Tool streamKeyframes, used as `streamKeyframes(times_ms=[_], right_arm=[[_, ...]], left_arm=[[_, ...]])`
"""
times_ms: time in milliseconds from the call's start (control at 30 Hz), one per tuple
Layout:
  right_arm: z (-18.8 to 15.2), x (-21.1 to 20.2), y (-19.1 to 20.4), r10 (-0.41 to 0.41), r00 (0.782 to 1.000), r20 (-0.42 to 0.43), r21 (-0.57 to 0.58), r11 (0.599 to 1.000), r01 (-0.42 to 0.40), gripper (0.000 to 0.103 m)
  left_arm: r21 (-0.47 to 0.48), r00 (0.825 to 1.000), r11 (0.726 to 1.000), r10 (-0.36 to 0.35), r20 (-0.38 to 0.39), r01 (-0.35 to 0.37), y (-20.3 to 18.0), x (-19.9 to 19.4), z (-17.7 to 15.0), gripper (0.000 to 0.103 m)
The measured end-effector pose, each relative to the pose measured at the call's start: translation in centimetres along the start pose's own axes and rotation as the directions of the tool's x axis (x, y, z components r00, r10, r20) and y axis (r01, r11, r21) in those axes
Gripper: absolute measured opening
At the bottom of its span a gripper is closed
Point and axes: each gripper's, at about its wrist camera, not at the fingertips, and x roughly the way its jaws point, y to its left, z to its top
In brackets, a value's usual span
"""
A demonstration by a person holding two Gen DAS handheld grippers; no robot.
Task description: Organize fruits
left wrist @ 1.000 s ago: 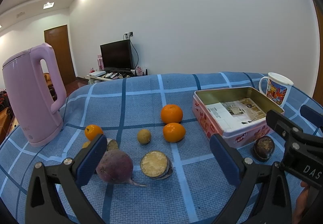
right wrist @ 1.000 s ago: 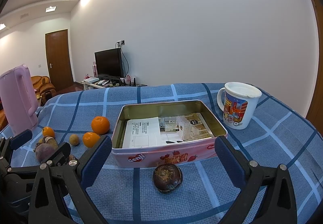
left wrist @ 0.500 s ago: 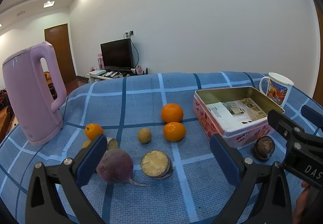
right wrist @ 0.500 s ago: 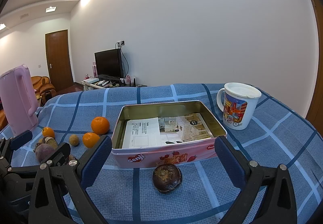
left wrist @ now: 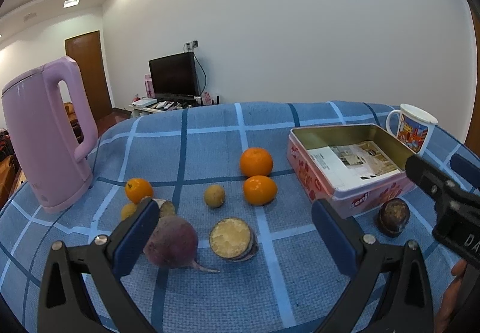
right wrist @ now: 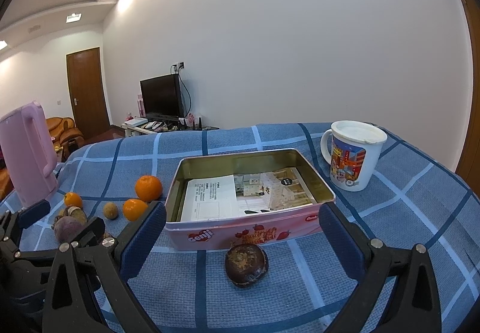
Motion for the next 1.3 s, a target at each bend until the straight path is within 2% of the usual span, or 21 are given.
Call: streamKeyframes(times_ms=[167,333,433,500,600,633,667,800,867,900,967,1067,1167,1233,1300], right_arm=[[0.2,0.0,-1.6,0.001,1.0,-0.008,0.047,0.999,-0.001,0.102],[0.2,0.6,-4.6,0.046,0.998,-0.048,0.158,0.987,-0.038,0.102],[-0.2,1.3,-6.2,0.091,0.991,-0.094,0.212,0.975,-0.07,0.101],[-0.4,1.5,-7.1,0.127,0.986,-0.113,0.243,0.965,-0.096,0.101],[-0.7,1.8,-7.5,0.173,0.976,-0.134,0.259,0.957,-0.134,0.094],[-0.9,2.0,-7.3,0.187,0.971,-0.148,0.253,0.956,-0.146,0.088],[-1.0,2.1,-7.0,0.197,0.967,-0.163,0.242,0.958,-0.155,0.084],[-1.5,3.3,-5.3,0.256,0.936,-0.241,0.198,0.957,-0.21,0.08],[-1.7,3.4,-4.6,0.244,0.936,-0.255,0.163,0.965,-0.208,0.08],[-1.8,3.5,-4.4,0.235,0.936,-0.261,0.147,0.968,-0.202,0.08],[-2.1,4.0,-4.1,0.232,0.928,-0.291,0.138,0.97,-0.2,0.08],[-2.5,4.8,-4.2,0.248,0.91,-0.332,0.159,0.966,-0.205,0.08],[-2.7,5.0,-4.2,0.251,0.905,-0.342,0.166,0.965,-0.205,0.08],[-2.7,5.1,-3.9,0.246,0.907,-0.341,0.153,0.967,-0.204,0.08],[-2.7,5.2,-3.6,0.234,0.91,-0.342,0.134,0.971,-0.2,0.078]], left_arm=[[-0.005,0.999,1.0,-0.014,-0.03,0.013,0.4,0.4,-0.1,0.103],[-0.01,0.999,1.0,0.022,-0.041,-0.022,2.5,0.4,0.4,0.103],[-0.072,0.999,0.996,0.048,-0.018,-0.049,5.3,0.0,0.9,0.103],[-0.123,1.0,0.992,0.022,-0.017,-0.024,6.9,-0.1,1.0,0.103],[-0.153,0.999,0.988,0.012,-0.033,-0.017,8.1,0.3,1.0,0.103],[-0.153,0.999,0.988,0.002,-0.039,-0.008,8.1,0.4,0.9,0.103],[-0.148,0.999,0.989,-0.023,-0.047,0.015,7.8,0.6,0.9,0.103],[-0.092,0.981,0.984,-0.164,-0.102,0.155,5.2,1.5,0.6,0.098],[-0.067,0.973,0.981,-0.192,-0.131,0.185,4.1,1.9,0.3,0.098],[-0.055,0.969,0.98,-0.197,-0.152,0.19,3.5,2.3,0.1,0.098],[0.006,0.974,0.985,-0.17,-0.152,0.173,2.2,2.4,0.0,0.098],[0.052,0.969,0.982,-0.167,-0.179,0.179,0.6,2.8,-0.1,0.09],[0.111,0.976,0.983,-0.128,-0.176,0.149,-0.5,3.0,-0.2,0.088],[0.136,0.978,0.982,-0.108,-0.181,0.134,-0.9,3.3,-0.3,0.081],[0.135,0.971,0.98,-0.115,-0.211,0.146,-1.1,3.8,-0.3,0.072]])
